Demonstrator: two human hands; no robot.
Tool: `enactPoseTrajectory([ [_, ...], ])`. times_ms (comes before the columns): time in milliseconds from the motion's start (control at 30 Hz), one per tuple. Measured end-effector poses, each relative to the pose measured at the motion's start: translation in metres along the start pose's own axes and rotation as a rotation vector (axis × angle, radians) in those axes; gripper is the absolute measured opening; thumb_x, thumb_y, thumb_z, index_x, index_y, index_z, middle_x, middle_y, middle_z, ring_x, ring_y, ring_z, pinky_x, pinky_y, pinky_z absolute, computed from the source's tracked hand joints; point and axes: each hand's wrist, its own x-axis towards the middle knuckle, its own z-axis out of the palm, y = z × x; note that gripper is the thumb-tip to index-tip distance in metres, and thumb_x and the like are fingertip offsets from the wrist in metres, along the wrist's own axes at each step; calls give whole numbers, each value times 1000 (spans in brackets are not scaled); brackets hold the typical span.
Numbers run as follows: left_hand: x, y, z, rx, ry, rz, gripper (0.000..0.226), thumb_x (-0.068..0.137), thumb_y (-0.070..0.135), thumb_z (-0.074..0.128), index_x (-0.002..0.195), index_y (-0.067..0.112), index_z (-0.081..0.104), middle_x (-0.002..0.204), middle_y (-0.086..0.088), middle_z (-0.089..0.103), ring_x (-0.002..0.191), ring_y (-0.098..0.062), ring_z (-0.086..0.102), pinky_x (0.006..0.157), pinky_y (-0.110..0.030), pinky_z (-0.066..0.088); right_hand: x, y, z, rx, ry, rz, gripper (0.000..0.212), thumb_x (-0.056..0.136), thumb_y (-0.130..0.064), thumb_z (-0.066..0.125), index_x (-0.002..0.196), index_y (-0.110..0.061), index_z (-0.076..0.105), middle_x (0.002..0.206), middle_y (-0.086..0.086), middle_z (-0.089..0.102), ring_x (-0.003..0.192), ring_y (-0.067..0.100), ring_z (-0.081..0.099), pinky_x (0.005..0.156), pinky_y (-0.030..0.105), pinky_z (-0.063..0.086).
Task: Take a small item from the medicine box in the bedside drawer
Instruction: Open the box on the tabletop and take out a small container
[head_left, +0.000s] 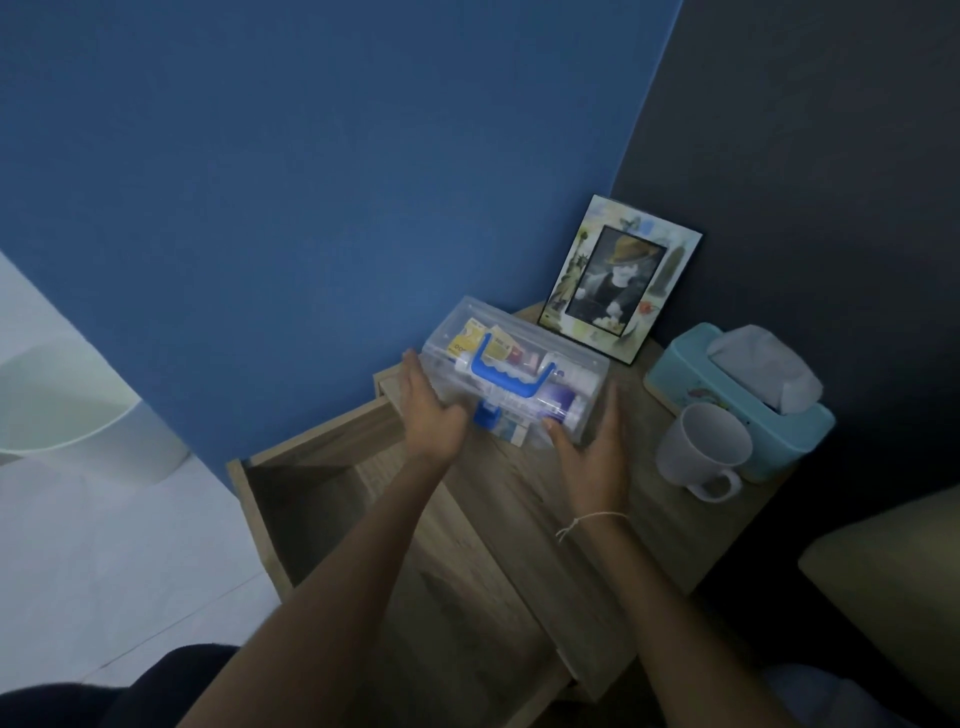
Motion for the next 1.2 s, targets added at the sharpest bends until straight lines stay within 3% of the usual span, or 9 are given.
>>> enactPoseTrajectory([
  [167, 11, 20, -12, 76, 82, 121, 55, 81, 1, 56, 134, 8, 45, 133, -10, 52, 124, -24, 47, 105, -27, 33, 3, -10, -1, 154, 108, 35, 62, 88, -42, 61, 143, -29, 38, 137, -2, 57, 120, 9, 57, 96, 33, 52],
  [267, 19, 26, -13, 95, 71, 210, 60, 82, 5, 58, 139, 11, 39, 142, -7, 44, 132, -21, 40, 112, -30, 29, 24, -23, -9, 271, 240, 15, 49, 90, -38, 60, 136, -24, 47, 131, -10, 57, 100, -17, 57, 77, 5, 48],
  [333, 30, 33, -14, 90, 33, 272, 65, 82, 4, 57, 143, 12, 35, 146, -6, 40, 136, -19, 36, 115, -33, 28, 43, -34, -13, 337, 337, 32, 41, 89, -36, 59, 128, -26, 49, 122, -4, 64, 94, -9, 61, 67, -2, 44],
  [533, 72, 47, -11, 132, -191, 368, 85, 87, 10, 58, 152, 15, 3, 156, -4, 26, 137, -15, 33, 109, -19, 28, 85, -41, -14, 346, 432, 12, 17, 87, -38, 61, 101, -30, 59, 108, -9, 67, 100, 4, 64, 80, 3, 47],
  [700, 104, 44, 0, 279, -323, 300, 89, 89, 27, 57, 150, 26, -8, 144, -4, 45, 117, -19, 53, 92, -26, 40, 104, -42, -9, 364, 533, -13, 45, 80, -64, 58, 104, -26, 61, 105, -3, 67, 97, 8, 64, 82, 13, 51],
  [800, 114, 37, 9, 366, -407, 253, 85, 91, 31, 53, 150, 26, -9, 159, 0, 18, 140, -21, 32, 108, -27, 27, 107, -35, -2, 326, 433, -26, 38, 92, -43, 55, 123, -21, 53, 124, 0, 62, 112, 8, 59, 81, -1, 42],
  [900, 116, 26, 18, 461, -474, 236, 80, 93, 25, 49, 151, 21, -7, 161, 5, -9, 148, -16, 7, 110, -22, 8, 101, -23, 3, 217, 287, -53, 51, 98, -33, 48, 146, -27, 31, 144, -4, 46, 111, -22, 45, 83, -6, 35],
  [1033, 121, 19, 20, 543, -474, 235, 70, 98, 30, 40, 151, 16, -5, 161, 0, -11, 148, -14, -7, 116, -27, -1, 103, -19, 4, 22, 115, -78, 66, 100, -33, 43, 153, -32, 5, 158, 2, 28, 139, 15, 36, 112, 33, 34],
  [1200, 121, 22, 18, 543, -499, 170, 62, 99, 29, 32, 151, 16, 2, 161, 0, -4, 148, -15, 3, 119, -29, 4, 109, -10, 5, -99, 5, -62, 69, 101, -38, 38, 153, -20, -4, 163, 1, -2, 148, 17, 10, 115, 26, 12],
])
